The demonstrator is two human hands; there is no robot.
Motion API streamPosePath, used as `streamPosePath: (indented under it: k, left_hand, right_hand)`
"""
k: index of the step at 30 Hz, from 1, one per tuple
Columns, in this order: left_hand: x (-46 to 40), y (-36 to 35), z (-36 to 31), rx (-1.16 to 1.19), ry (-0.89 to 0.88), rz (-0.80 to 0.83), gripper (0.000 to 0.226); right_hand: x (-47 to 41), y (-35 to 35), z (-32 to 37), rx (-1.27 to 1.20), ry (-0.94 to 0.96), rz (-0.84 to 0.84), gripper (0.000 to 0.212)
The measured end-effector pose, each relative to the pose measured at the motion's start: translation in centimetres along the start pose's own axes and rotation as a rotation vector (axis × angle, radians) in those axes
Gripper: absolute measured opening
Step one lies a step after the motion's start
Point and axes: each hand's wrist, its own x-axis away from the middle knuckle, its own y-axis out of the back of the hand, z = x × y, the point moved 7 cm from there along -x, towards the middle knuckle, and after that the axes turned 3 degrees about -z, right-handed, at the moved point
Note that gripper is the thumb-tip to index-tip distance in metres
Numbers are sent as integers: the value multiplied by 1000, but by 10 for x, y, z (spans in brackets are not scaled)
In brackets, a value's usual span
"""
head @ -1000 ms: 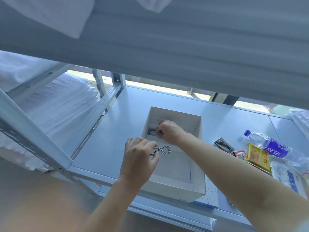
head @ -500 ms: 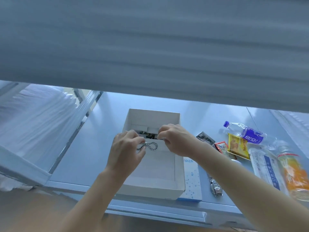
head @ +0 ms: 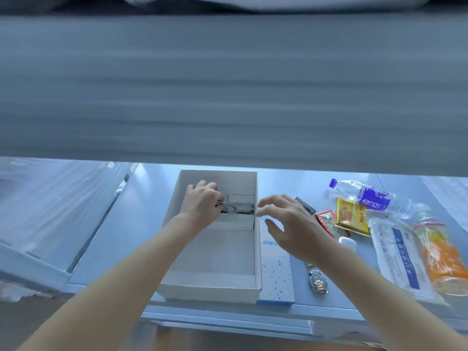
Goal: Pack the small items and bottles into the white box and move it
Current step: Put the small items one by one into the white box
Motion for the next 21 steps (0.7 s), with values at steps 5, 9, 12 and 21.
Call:
streamPosePath:
  k: [5, 9, 12, 21]
  left_hand:
    - [-9, -21, 7, -10, 57, 87, 18]
    - [-6, -32, 10, 127, 104, 136, 26]
    - [-6, -31, 13, 203, 126, 93, 15]
    - [-8, -37, 16, 226, 229, 119, 8]
  right_hand:
    - [13, -6, -9, -31, -18, 19, 23]
    - [18, -6, -15, -39, -28, 23, 22]
    - [19, -7, -16, -42, -30, 28, 22]
    - [17, -13, -14, -78, -18, 37, 21]
